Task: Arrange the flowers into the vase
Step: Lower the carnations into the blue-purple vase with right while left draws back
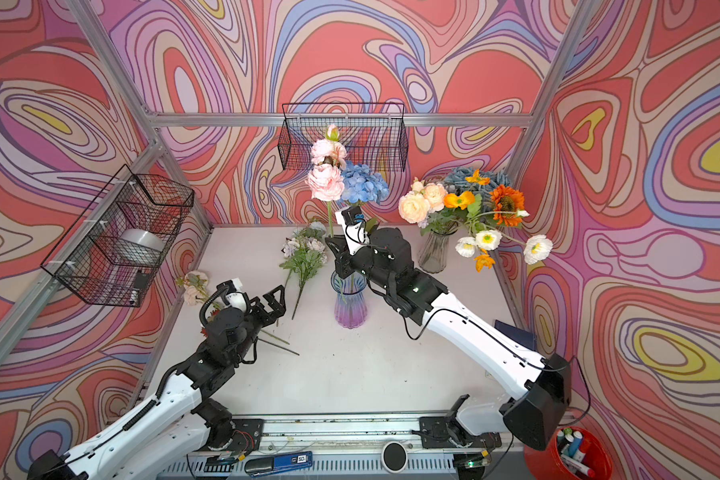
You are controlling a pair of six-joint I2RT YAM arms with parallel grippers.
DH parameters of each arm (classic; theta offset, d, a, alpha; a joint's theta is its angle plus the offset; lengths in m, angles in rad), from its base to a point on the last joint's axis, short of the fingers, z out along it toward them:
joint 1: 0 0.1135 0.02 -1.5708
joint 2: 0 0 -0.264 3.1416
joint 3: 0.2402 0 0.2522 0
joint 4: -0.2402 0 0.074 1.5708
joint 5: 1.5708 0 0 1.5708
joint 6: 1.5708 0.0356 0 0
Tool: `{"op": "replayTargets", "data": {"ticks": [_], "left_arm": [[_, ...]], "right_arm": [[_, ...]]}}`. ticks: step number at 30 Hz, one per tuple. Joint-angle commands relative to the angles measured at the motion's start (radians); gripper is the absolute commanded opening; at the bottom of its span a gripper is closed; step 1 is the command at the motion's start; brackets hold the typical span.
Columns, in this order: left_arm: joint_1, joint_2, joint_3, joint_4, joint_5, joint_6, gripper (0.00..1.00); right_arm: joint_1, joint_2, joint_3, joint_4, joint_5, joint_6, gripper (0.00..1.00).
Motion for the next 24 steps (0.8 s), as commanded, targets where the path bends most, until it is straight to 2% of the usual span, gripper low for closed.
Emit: {"op": "replayTargets", "data": {"ticks": [1,10,18,24], "left_arm": [[0.021,-0.033,-0.028,-0.091,-0.058,-0.133,1.0],[0.023,-0.023,-0.004,-0.06,-0.014,-0.096,1.0],[0.024,-0.004,-0.003,-0.04,-0.003,-0.089,1.0],[0.024,-0.01,0.016,-0.05,-0.014,-0.048,1.0]], "right_arm": [[0.004,-0.018,-0.03,0.125,0.051,-0.116,0.0],[0.003,0.032,-0.103,0.304,0.048,-0.235,0.0],[0.002,0.046,-0.275,0.432,0.077,-0.191,0.0],[0.003,0.055,-0.359,0.397,0.116,-0.148,0.0]]}}
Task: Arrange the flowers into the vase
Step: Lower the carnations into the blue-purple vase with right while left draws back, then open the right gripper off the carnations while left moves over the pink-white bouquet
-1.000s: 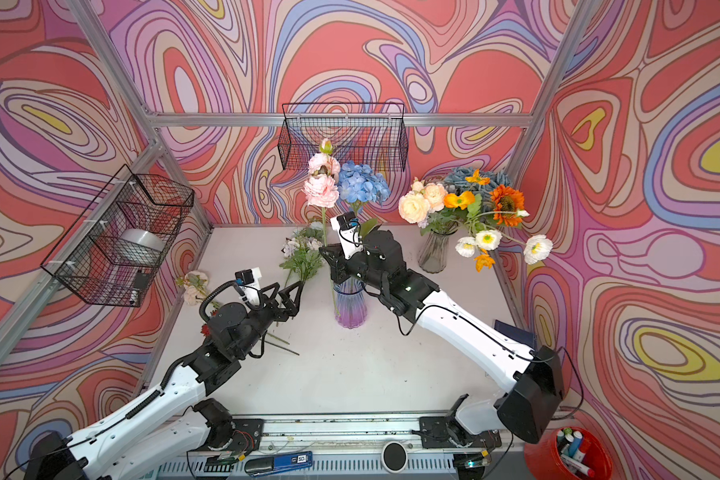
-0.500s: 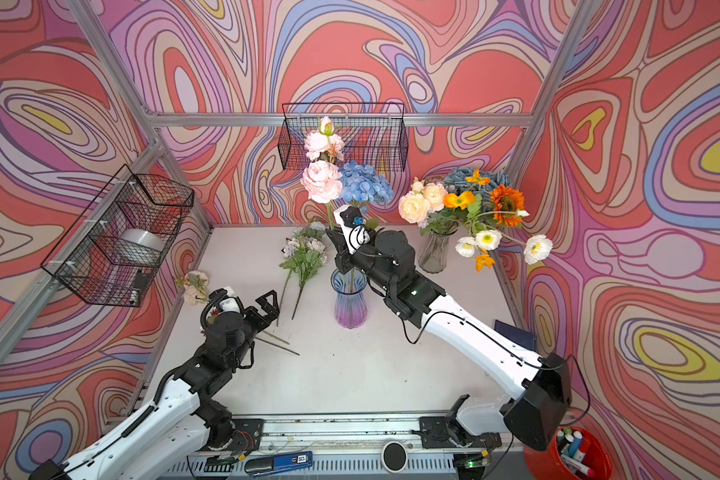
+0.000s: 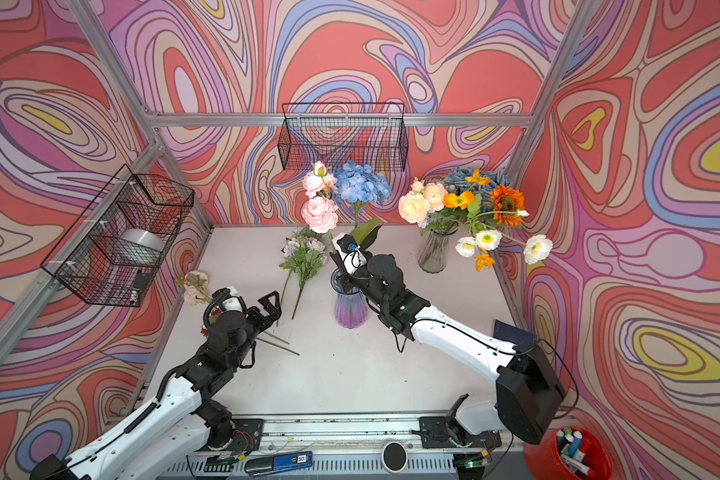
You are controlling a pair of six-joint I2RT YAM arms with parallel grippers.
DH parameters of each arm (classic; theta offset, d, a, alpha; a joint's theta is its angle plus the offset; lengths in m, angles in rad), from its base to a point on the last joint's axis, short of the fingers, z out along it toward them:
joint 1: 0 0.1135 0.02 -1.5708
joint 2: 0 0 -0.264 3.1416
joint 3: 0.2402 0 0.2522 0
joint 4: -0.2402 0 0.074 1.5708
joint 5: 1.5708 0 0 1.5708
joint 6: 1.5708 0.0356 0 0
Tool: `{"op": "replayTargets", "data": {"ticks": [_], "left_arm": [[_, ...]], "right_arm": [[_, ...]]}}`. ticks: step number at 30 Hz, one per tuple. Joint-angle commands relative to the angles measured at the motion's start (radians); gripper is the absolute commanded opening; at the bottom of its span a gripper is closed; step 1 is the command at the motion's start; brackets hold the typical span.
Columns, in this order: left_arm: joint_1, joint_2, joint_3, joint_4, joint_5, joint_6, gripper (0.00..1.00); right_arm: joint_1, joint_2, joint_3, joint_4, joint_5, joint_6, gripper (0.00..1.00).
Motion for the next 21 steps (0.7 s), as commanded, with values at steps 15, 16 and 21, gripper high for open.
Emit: {"op": "replayTargets", "data": {"ticks": [15,16,21], "left_arm": [[0.031,-0.041,0.123,-0.26,-0.09,0.006,1.0],[0.031,-0.045,0.123,-0.263,-0.093,0.003,1.0],[0.035,-0.047,0.123,-0.278,-0.107,0.003,1.0]], "right_arm": [[0.003,0.02,-0.03,-0.189,0.087,0.047,0.17],[0.003,0.02,-0.029,-0.195,0.088,0.048,0.19],[0.003,0.006,-0.025,-0.228,0.092,0.048,0.3]]}}
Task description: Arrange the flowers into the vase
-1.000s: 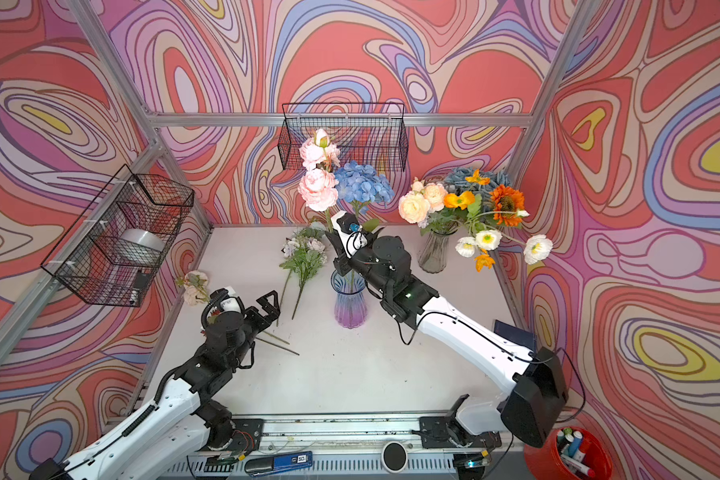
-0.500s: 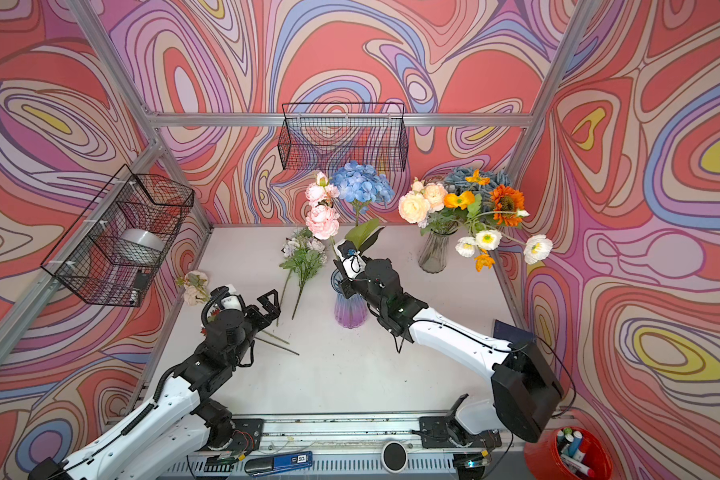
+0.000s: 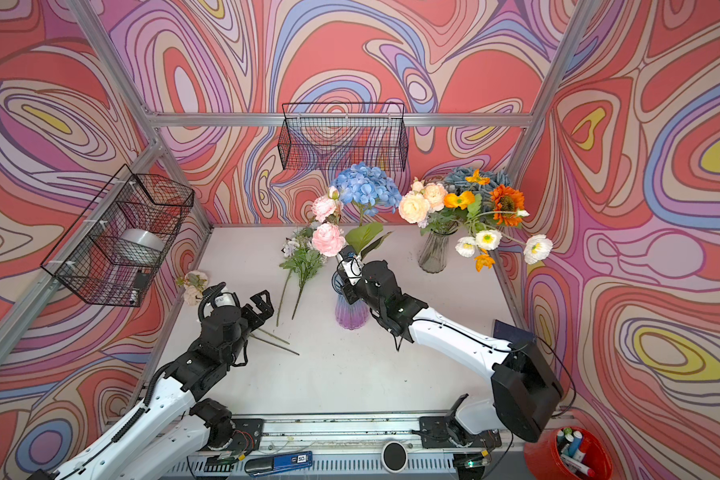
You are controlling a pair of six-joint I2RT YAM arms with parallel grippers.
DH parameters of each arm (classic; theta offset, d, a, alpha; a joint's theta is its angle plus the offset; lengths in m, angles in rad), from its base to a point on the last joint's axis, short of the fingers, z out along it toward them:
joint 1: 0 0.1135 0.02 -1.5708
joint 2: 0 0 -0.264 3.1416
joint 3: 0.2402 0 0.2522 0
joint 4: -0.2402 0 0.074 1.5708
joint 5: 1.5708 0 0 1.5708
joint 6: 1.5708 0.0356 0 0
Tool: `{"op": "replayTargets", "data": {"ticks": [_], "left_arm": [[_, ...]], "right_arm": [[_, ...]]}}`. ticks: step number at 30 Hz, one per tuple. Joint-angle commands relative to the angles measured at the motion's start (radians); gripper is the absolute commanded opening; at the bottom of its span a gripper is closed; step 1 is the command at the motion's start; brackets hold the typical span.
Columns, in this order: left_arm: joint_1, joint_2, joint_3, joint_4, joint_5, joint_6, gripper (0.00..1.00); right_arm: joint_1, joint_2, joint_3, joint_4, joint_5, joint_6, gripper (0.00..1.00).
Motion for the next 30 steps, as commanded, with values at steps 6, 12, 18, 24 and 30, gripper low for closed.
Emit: {"op": "replayTargets", "data": {"ticks": [6,12,18,24,30], "left_arm": [[0.025,0.037,0.08,-0.027,-0.008,0.093,0.99],[0.098,0.177,0.167,-0.007,0.127,0.255,0.93],[0.155,0.404,0.316,-0.083,0.224,0.383,0.85],[0.18,0.637,0.458,-0.141,0.28,0.466,0.73],[0.196,0.846,0.597,-0.222,0.309,0.539,0.65]], "right_arm": [[0.003,-0.046,0.033,-0.128,-0.003,0.02,0.46],[0.003,-0.139,0.057,-0.216,-0.026,0.045,0.55],[0.003,-0.269,0.024,-0.227,-0.036,0.08,0.58],[0.003,-0.396,-0.08,-0.176,0.079,0.125,0.66],[0.003,-0.445,-0.197,-0.123,0.229,0.188,0.98]]}}
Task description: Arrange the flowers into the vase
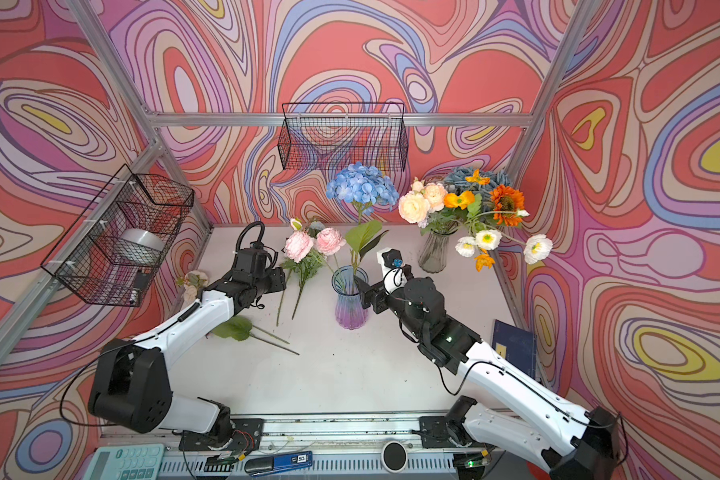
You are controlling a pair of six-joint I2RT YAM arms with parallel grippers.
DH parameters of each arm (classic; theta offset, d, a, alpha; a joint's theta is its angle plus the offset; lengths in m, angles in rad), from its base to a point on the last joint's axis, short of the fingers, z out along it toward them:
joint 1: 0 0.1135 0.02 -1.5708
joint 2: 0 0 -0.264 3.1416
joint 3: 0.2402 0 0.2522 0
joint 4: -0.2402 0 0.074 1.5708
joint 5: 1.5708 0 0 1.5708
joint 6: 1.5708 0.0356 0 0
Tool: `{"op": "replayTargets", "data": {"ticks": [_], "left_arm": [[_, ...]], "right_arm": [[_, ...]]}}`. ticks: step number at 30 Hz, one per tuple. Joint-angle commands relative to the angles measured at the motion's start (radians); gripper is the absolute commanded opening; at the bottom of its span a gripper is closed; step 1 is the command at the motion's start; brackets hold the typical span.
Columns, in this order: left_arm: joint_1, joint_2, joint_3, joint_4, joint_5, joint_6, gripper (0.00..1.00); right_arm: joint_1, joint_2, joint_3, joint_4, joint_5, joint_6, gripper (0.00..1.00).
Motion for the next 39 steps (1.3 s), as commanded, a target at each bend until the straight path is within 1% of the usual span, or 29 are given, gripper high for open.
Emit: {"op": "replayTargets", "data": {"ticks": [1,4,9,14,18,26,30,31,35,39], "left_arm": [[0.013,0.096,0.089,-0.115,0.024,0.072,0.63],[0.023,0.203,0.165,-0.174,0.038,0.086,0.57],[0.032,0.337,0.259,-0.23,0.027,0.094,0.5],[0.04,0.421,0.322,-0.262,0.018,0.095,0.41],[0.055,0.475,0.359,-0.283,0.061,0.081,0.32],[0.088,0.573,0.438,-0.364,0.098,0.039,0.28],[0.088,0.596,0.459,-0.382,0.098,0.034,0.26],[0.088,0.6,0.463,-0.385,0.099,0.033,0.24],[0.088,0.616,0.476,-0.396,0.105,0.032,0.09],[0.088,0.605,0.474,-0.396,0.105,0.038,0.0]], "right_arm": [[0.002,-0.002,-0.047,0.024,0.121,0.059,0.98],[0.001,0.023,-0.066,0.018,0.158,0.077,0.98],[0.001,0.07,-0.089,0.051,0.205,0.104,0.98],[0.001,0.089,-0.083,0.053,0.224,0.113,0.98],[0.0,0.077,-0.08,0.055,0.231,0.114,0.98],[0.001,0.04,-0.089,0.058,0.262,0.119,0.98],[0.001,0.025,-0.095,0.068,0.278,0.114,0.99],[0.002,0.023,-0.095,0.071,0.282,0.113,0.98],[0.001,0.012,-0.096,0.076,0.294,0.11,0.98],[0.001,-0.001,-0.096,0.077,0.304,0.108,0.98]]}}
